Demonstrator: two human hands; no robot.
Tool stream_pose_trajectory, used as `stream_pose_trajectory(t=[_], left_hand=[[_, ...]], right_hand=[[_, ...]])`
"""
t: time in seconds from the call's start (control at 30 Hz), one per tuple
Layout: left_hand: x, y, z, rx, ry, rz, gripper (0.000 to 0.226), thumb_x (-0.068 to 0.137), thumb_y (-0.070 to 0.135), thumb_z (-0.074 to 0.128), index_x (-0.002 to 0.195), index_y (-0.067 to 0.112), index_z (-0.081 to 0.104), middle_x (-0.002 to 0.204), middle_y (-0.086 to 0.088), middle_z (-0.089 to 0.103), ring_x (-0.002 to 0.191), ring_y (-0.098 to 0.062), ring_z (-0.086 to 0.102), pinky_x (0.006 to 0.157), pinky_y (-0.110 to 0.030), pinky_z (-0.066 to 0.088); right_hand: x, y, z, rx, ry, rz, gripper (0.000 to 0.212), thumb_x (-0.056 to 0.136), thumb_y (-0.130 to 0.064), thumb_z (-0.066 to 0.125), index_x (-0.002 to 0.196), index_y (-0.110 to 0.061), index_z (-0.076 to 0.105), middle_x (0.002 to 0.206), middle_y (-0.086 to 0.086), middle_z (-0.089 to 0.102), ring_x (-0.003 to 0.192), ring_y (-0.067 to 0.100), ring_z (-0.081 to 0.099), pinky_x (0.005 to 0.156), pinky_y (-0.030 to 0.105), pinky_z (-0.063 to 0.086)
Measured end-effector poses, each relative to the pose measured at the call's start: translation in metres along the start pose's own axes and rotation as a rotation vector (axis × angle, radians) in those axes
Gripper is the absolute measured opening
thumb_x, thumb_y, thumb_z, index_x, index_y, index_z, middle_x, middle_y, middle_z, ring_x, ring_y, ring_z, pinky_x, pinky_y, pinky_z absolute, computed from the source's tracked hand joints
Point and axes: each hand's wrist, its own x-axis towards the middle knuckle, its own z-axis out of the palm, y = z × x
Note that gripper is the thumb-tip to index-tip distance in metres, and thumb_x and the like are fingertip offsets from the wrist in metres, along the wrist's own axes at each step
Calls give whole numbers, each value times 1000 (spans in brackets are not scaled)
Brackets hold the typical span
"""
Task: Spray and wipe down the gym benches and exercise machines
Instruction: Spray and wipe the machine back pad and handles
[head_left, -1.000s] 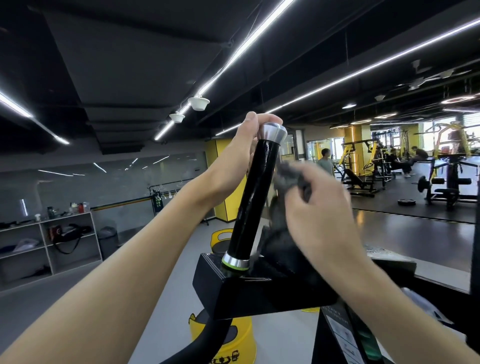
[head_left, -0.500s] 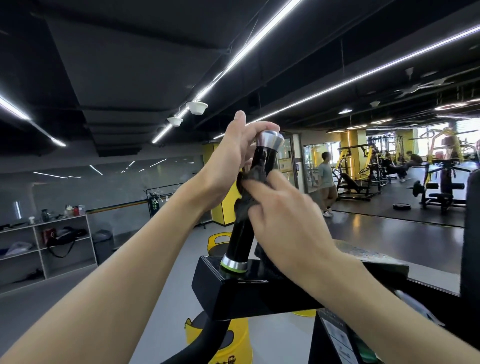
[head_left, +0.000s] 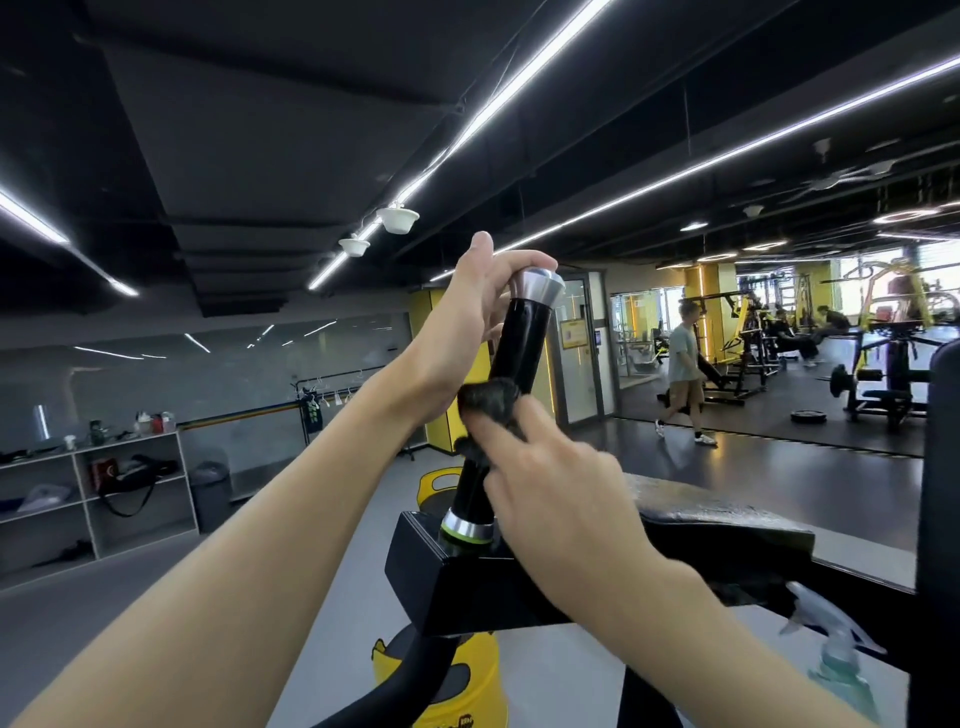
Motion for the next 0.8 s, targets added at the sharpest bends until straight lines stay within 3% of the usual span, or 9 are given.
stream_pose_trajectory(t=[0.13, 0.2, 0.27, 0.33, 0.4, 0.47, 0.67, 0.73, 0.8], left_hand=[[-1, 2, 0, 22, -18, -13, 70, 100, 60, 5, 127, 23, 59, 104, -7, 61, 98, -18, 58, 109, -60, 39], [-1, 3, 0, 24, -22, -27, 70, 100, 61, 6, 126, 23, 59, 103, -7, 62, 96, -19, 59, 109, -59, 38], [1, 4, 0, 8, -13, -40, 69, 100, 60, 6, 124, 23, 59, 107, -8, 65, 98, -18, 60, 109, -55, 37], [1, 4, 1, 13, -6, -42, 68, 102, 58, 4, 125, 23, 58, 108, -9, 66, 98, -15, 59, 108, -52, 37], [1, 3, 2, 24, -6, -37, 67, 103, 57, 4, 126, 23, 58, 106, -9, 64, 96, -15, 58, 106, -49, 39], [3, 1, 2, 31, -8, -33, 66, 103, 57, 6, 127, 25, 57, 106, -10, 64, 97, -16, 58, 107, -50, 39], [3, -3, 4, 52, 12, -11, 61, 101, 59, 8, 128, 32, 56, 106, 8, 62, 107, -17, 60, 112, -52, 38], [3, -4, 5, 54, 19, 6, 60, 103, 56, 7, 127, 32, 56, 107, 8, 61, 108, -16, 60, 112, -49, 38], [4, -4, 4, 49, 23, 11, 60, 103, 56, 7, 126, 31, 56, 106, 5, 62, 103, -17, 61, 110, -48, 40]], right_hand=[[-19, -5, -1, -44, -157, -190, 34, 82, -27, 70, 114, -35, 62, 104, -3, 55, 49, 20, 46, 39, 26, 23], [-12, 3, -11, 120, -92, -164, 31, 95, -28, 47, 123, -40, 53, 105, -5, 47, 63, 22, 52, 49, 33, 37], [2, 10, -16, 497, 181, 140, 41, 96, -21, 41, 132, -37, 53, 100, -5, 51, 78, 19, 56, 69, 38, 49], [30, 20, -23, 789, 390, 455, 31, 97, -12, 45, 116, -24, 66, 87, -2, 60, 72, 14, 54, 68, 32, 49], [53, 25, -27, 879, 291, 527, 25, 97, -8, 45, 82, -16, 63, 65, -4, 57, 54, 8, 49, 51, 22, 42], [54, 21, -28, 882, 213, 520, 33, 97, -6, 46, 66, -17, 54, 48, -13, 50, 41, 2, 42, 41, 14, 33], [-22, 9, 1, 624, -376, 377, 26, 94, -15, 45, 72, -7, 57, 52, -2, 45, 43, 11, 35, 44, 26, 29], [-14, 12, -3, 805, -271, 549, 28, 94, -13, 44, 79, -12, 68, 47, -8, 46, 41, 9, 37, 42, 21, 30], [13, 25, -12, 1021, 44, 766, 33, 96, -9, 44, 75, -20, 67, 49, -8, 50, 48, 12, 45, 51, 21, 37]])
